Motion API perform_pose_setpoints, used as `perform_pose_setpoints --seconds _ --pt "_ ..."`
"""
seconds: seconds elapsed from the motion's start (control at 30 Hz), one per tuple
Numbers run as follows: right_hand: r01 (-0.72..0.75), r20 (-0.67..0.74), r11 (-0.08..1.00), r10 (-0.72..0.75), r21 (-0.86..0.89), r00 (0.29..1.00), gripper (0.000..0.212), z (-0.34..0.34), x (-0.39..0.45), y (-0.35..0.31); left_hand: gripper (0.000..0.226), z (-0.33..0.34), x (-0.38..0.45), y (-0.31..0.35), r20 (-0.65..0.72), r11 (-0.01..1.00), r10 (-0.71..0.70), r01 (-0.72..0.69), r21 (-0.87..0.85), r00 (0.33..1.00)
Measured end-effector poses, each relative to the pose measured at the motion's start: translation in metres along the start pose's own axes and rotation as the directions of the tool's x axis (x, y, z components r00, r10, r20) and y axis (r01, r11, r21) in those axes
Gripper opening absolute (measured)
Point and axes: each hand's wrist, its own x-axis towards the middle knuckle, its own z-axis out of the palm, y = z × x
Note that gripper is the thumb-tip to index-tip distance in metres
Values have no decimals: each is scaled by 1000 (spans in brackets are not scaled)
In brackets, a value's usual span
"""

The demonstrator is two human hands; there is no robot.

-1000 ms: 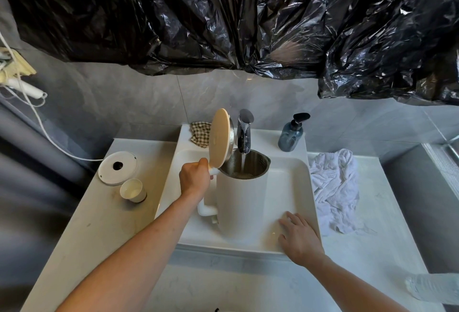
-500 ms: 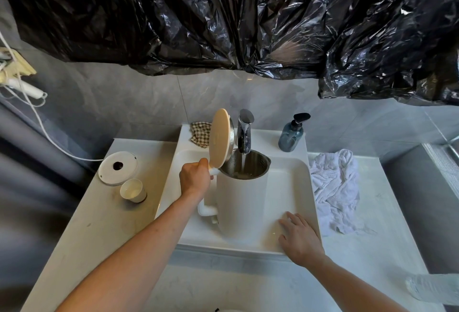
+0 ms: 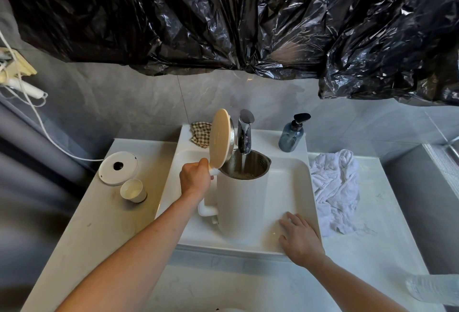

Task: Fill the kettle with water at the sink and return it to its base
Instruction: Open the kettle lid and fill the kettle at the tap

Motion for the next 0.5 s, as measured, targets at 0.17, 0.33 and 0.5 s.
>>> perform_pose_setpoints --seconds 0.17,0.33,0.5 --pt "0 2 1000 0 -7 1000 55 -2 -1 -1 42 0 -1 0 -1 1000 -11 11 -15 1000" --pt "6 -13 1000 -6 -12 1000 52 -3 -1 -2 44 -1 -1 0 2 1000 1 -1 -1 1000" --pt "3 -5 1000 -3 -2 1000 56 -4 -2 -2 44 0 -1 1 1 1000 3 -3 -6 1000"
